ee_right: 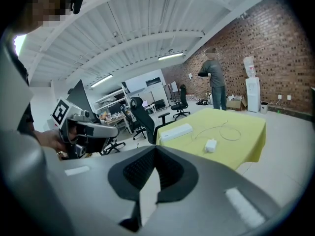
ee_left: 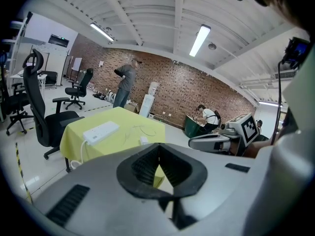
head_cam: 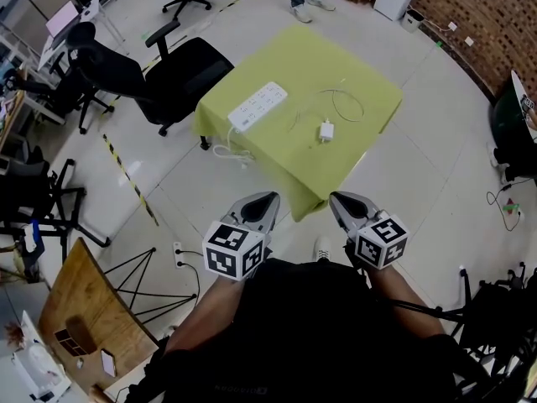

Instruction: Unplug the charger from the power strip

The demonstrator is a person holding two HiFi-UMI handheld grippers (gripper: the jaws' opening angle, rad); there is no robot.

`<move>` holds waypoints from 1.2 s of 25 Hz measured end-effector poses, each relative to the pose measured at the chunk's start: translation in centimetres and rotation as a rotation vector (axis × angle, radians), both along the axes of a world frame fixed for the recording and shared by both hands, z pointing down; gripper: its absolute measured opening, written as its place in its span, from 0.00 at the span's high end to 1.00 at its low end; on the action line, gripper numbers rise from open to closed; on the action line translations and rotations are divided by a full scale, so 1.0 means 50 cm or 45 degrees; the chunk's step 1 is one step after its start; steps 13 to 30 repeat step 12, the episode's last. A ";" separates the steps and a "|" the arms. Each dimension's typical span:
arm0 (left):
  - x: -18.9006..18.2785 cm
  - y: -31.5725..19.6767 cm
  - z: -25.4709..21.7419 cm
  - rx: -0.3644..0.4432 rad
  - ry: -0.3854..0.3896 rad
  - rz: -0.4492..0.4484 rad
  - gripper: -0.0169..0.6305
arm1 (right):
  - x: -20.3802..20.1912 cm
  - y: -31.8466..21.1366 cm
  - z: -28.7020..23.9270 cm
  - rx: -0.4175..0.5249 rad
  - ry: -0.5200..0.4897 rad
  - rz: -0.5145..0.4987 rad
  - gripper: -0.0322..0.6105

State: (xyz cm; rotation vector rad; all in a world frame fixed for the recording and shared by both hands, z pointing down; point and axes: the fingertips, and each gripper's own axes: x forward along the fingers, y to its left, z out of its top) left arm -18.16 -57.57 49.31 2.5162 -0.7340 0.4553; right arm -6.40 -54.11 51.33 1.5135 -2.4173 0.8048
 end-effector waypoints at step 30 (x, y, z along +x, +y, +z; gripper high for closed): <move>0.018 0.015 -0.002 0.018 -0.011 0.019 0.96 | 0.007 0.008 -0.003 0.011 -0.001 -0.021 0.95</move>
